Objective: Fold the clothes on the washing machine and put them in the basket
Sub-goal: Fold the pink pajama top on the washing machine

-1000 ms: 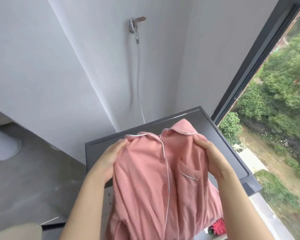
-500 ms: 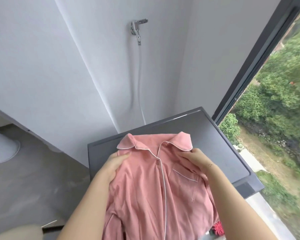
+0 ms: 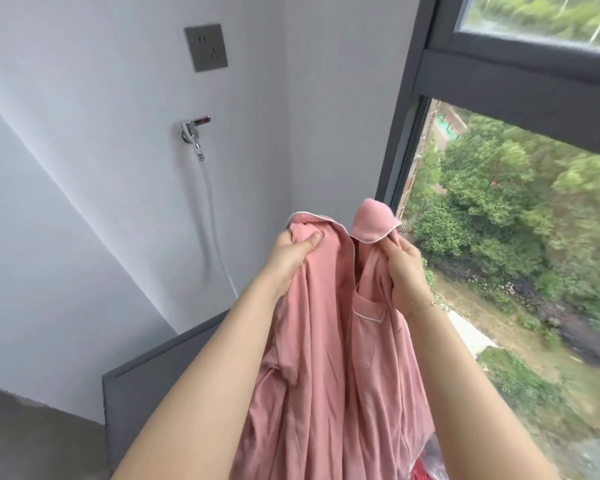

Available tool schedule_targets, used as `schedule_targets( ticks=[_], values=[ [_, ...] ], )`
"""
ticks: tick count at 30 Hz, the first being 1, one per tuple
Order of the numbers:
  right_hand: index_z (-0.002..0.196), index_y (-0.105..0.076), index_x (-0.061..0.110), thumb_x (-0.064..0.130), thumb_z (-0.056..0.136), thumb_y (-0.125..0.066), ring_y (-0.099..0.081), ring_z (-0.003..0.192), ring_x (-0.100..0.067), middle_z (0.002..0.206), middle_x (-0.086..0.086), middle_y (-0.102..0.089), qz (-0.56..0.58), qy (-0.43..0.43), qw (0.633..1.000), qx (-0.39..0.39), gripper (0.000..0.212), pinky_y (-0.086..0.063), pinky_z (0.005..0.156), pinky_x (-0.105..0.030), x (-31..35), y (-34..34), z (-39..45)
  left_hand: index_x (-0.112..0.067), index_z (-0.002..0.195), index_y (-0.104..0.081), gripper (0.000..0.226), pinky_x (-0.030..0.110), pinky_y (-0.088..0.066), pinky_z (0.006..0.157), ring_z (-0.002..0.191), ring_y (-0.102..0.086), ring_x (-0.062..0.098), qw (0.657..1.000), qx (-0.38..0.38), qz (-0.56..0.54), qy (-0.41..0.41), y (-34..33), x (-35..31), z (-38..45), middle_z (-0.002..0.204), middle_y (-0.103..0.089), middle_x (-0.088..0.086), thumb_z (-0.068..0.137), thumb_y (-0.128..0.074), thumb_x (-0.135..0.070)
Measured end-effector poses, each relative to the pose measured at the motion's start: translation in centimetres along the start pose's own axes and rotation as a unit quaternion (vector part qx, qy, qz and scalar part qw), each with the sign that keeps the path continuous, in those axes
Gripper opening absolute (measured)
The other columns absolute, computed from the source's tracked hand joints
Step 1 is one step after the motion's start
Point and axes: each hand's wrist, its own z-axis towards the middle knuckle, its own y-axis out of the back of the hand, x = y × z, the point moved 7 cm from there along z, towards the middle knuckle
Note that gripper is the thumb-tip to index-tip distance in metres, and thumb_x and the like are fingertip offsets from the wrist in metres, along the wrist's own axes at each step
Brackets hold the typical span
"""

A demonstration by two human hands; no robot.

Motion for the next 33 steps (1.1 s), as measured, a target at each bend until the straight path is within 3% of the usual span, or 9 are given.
schedule_targets(
  ticks=[2,4,9,12,14,18,23,29,33],
  values=[
    [0.091,-0.067,0.02,0.012,0.1,-0.05,-0.06,0.077,-0.004,0.084,0.003,-0.066,0.026,0.043,0.999,-0.013,0.021,-0.05,0.075,-0.019,3.5,1.1,1.2,0.001,0.123,-0.057,0.038,0.034,-0.046,0.102,0.108,-0.063,0.022,0.999,0.018,-0.011,-0.025,-3.6,-2.9,1.1,0.119,-0.065,0.014,0.089,-0.067,-0.012],
    [0.086,-0.063,0.021,0.007,0.101,-0.046,-0.057,0.066,0.001,0.074,0.007,-0.064,0.008,0.09,0.996,-0.023,0.027,-0.048,0.064,-0.012,7.0,1.9,2.3,0.001,0.126,-0.055,0.04,0.034,-0.045,0.104,0.112,-0.062,0.02,0.998,0.043,-0.024,-0.047,-7.0,-5.8,1.9,0.122,-0.064,0.011,0.09,-0.066,-0.012],
    [0.087,-0.062,0.022,0.005,0.1,-0.044,-0.051,0.055,0.002,0.071,0.006,-0.061,0.017,0.191,0.979,-0.074,0.028,-0.044,0.055,-0.013,16.7,4.3,3.8,-0.01,0.112,-0.054,0.019,0.034,-0.042,0.107,0.112,-0.058,0.02,0.983,0.122,-0.08,-0.109,-15.1,-15.1,2.5,0.116,-0.062,0.011,0.094,-0.058,-0.004],
    [0.097,-0.065,0.018,0.004,0.099,-0.047,-0.063,0.085,-0.01,0.096,-0.004,-0.067,0.079,0.248,0.963,-0.063,0.023,-0.054,0.082,-0.026,22.1,4.5,3.5,-0.01,0.104,-0.056,0.012,0.036,-0.04,0.108,0.108,-0.058,0.019,0.971,0.142,-0.096,-0.166,-17.5,-20.7,2.3,0.103,-0.062,0.005,0.094,-0.059,-0.005],
    [0.097,-0.065,0.015,0.003,0.098,-0.05,-0.063,0.095,-0.016,0.096,-0.005,-0.069,0.117,0.279,0.952,-0.045,0.019,-0.052,0.091,-0.031,24.9,3.9,2.5,-0.013,0.096,-0.055,0.009,0.039,-0.037,0.111,0.11,-0.058,0.021,0.961,0.159,-0.107,-0.199,-17.8,-23.4,2.0,0.099,-0.062,0.004,0.093,-0.059,-0.006],
    [0.092,-0.062,0.013,-0.001,0.098,-0.049,-0.067,0.073,-0.007,0.073,0.005,-0.072,0.173,0.295,0.94,-0.018,0.02,-0.056,0.071,-0.022,26.8,1.2,0.5,-0.007,0.106,-0.059,0.013,0.042,-0.042,0.108,0.115,-0.06,0.03,0.944,0.182,-0.128,-0.242,-16.0,-26.1,1.2,0.109,-0.064,0.013,0.094,-0.058,-0.006],
    [0.085,-0.062,0.013,-0.004,0.092,-0.05,-0.06,0.06,-0.004,0.065,0.008,-0.068,0.127,0.251,0.96,-0.001,0.022,-0.05,0.057,-0.018,21.7,-1.2,-2.6,-0.007,0.108,-0.062,0.017,0.023,-0.056,0.075,0.08,-0.07,0.01,0.952,0.154,-0.136,-0.227,-10.2,-22.8,-0.3,0.088,-0.073,-0.001,0.095,-0.053,-0.001],
    [0.085,-0.059,0.01,-0.005,0.096,-0.043,-0.058,0.062,-0.006,0.06,0.009,-0.064,0.072,0.11,0.991,-0.001,0.025,-0.048,0.052,-0.016,8.3,-3.6,-6.9,-0.005,0.107,-0.063,0.032,0.028,-0.05,0.088,0.091,-0.066,0.017,0.986,0.116,-0.011,-0.119,3.9,-11.8,-0.1,0.097,-0.071,0.005,0.087,-0.047,0.014],
    [0.087,-0.068,0.017,0.013,0.097,-0.055,-0.069,0.073,-0.016,0.076,0.001,-0.073,0.013,-0.022,0.998,0.059,0.016,-0.057,0.065,-0.034,-1.6,-6.5,-9.9,-0.014,0.09,-0.068,0.018,0.034,-0.04,0.079,0.074,-0.058,0.016,0.981,0.022,0.19,0.009,15.3,-3.9,-1.7,0.083,-0.065,0.004,0.075,-0.061,-0.008]
  ],
)
